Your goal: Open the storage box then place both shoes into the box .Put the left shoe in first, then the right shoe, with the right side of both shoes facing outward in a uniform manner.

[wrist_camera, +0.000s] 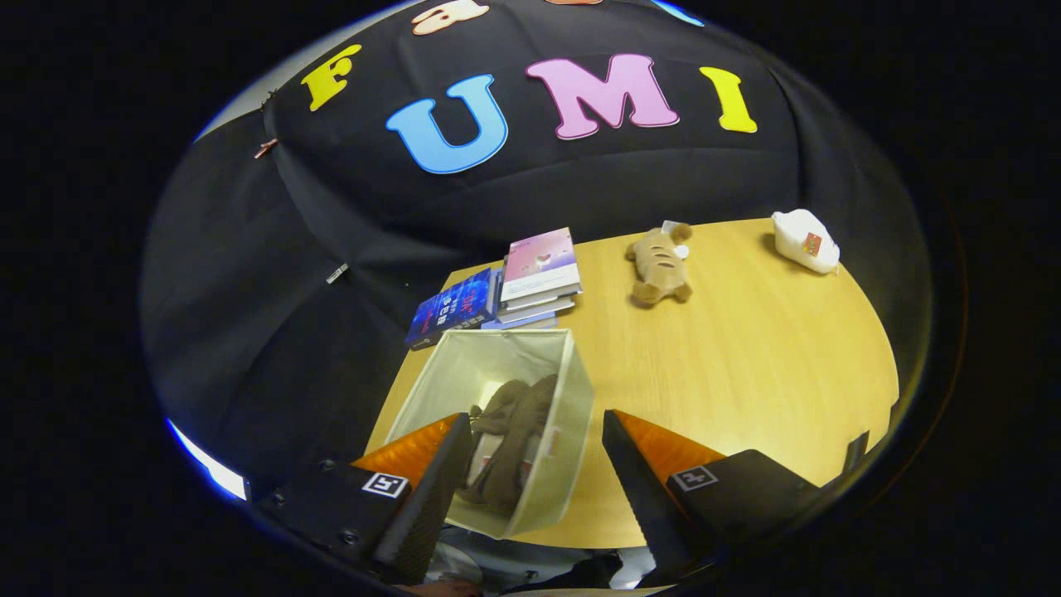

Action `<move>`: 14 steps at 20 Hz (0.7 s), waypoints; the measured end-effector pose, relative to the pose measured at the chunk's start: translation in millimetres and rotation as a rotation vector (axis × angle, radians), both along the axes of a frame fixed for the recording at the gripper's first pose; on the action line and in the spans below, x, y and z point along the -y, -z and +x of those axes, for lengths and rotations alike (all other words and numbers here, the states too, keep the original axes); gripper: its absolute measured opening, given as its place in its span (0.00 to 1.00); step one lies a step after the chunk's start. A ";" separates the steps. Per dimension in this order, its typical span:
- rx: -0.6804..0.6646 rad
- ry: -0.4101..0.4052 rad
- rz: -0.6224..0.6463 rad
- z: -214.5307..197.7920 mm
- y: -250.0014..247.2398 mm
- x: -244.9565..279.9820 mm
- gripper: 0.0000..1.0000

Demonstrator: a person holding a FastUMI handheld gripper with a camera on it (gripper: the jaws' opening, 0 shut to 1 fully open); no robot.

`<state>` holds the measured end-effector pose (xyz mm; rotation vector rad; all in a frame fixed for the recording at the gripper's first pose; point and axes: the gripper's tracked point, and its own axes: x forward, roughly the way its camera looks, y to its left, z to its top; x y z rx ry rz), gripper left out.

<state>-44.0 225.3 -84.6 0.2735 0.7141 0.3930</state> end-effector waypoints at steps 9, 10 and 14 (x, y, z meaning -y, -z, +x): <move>0.187 0.070 -0.072 37.7 -34.3 129.9 0.98; 0.213 0.074 -0.074 41.3 -38.6 140.1 0.98; 0.353 0.109 -0.102 58.0 -65.7 180.6 0.98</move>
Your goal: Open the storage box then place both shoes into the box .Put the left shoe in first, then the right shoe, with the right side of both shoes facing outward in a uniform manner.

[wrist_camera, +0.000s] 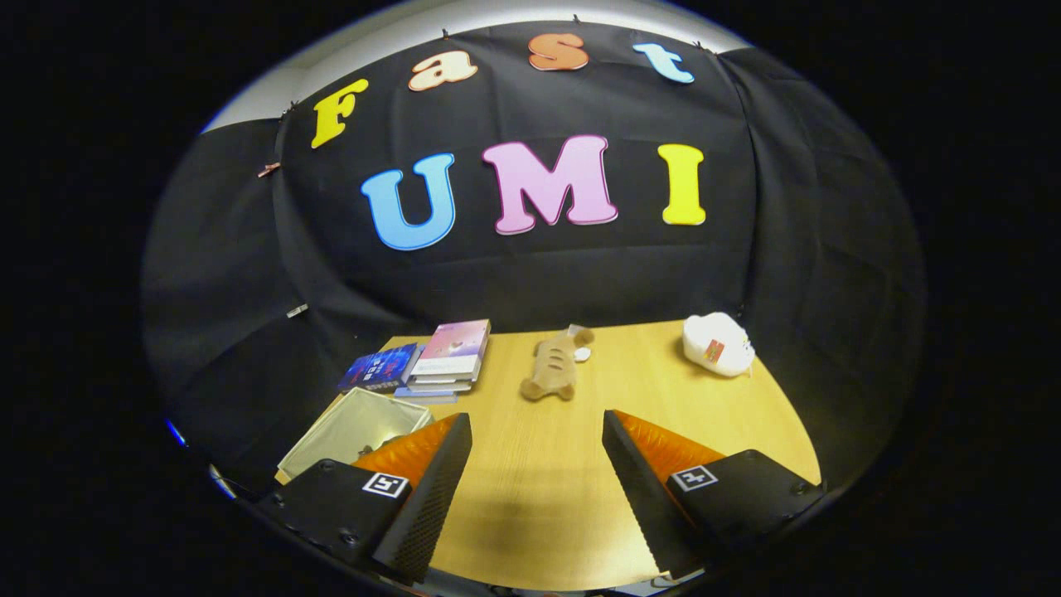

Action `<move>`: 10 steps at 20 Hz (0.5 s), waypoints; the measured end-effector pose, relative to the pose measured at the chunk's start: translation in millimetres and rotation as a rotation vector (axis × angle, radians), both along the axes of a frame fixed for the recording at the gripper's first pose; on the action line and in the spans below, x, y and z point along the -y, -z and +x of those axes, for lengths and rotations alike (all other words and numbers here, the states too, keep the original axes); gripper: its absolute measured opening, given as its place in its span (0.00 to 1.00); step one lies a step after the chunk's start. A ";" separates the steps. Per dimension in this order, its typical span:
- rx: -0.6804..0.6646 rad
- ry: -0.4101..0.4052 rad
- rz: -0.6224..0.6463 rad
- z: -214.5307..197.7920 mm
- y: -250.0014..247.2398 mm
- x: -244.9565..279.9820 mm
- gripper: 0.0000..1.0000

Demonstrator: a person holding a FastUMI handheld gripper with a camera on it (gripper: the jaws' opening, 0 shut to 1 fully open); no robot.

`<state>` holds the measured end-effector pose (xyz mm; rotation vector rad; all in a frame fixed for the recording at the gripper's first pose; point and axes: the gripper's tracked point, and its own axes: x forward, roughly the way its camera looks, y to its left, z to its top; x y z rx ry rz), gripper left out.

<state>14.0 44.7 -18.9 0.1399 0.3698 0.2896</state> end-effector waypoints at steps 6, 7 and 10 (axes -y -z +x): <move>0.231 -0.019 0.020 8.9 -59.4 27.2 0.98; 0.274 -0.024 0.025 7.6 -69.0 29.7 0.98; 0.341 -0.011 0.017 11.6 -77.6 48.1 0.99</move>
